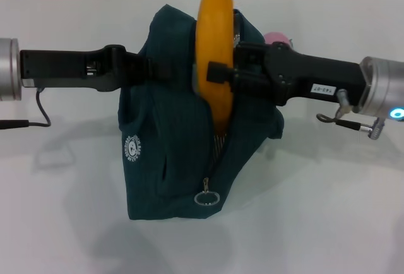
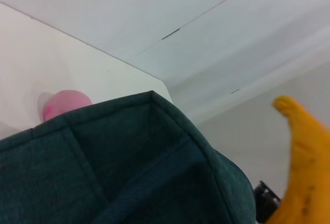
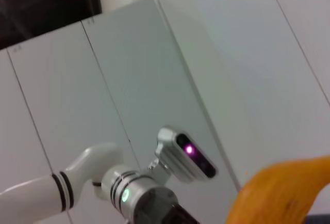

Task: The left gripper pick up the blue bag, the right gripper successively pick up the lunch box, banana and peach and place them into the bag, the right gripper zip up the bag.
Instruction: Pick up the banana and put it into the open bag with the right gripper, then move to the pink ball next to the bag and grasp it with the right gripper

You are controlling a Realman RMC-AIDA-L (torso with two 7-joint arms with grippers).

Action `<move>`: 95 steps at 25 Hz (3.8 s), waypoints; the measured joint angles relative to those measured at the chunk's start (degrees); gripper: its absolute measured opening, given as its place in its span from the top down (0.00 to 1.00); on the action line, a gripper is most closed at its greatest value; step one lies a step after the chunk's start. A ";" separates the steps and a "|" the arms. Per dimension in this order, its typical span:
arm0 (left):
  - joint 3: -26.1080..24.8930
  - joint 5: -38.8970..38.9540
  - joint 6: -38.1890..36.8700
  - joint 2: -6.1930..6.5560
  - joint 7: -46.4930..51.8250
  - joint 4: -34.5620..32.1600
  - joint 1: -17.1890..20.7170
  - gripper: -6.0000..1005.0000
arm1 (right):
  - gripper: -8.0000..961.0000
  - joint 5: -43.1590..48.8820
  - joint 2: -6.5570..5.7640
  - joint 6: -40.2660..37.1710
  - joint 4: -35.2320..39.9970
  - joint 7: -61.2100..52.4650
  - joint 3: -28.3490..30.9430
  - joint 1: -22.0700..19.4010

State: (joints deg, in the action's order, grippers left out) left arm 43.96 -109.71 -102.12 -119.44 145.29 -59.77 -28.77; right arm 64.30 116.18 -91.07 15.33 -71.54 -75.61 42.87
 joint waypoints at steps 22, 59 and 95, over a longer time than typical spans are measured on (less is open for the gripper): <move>-0.11 0.03 0.45 0.09 0.20 0.00 0.09 0.95 | 0.19 -2.89 -0.80 2.26 3.21 -0.73 -1.05 -1.89; 0.15 0.12 0.08 0.00 0.23 0.00 0.85 0.95 | 0.11 3.97 -2.04 28.78 11.28 3.88 9.59 -9.23; 0.79 1.54 0.22 -0.09 -0.52 2.63 -0.87 0.95 | 0.13 5.60 0.04 50.25 -4.25 9.37 6.33 6.42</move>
State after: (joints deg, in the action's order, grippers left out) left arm 44.76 -108.17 -101.91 -119.54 144.77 -57.14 -29.64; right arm 69.90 116.22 -40.82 11.09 -62.17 -69.29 49.30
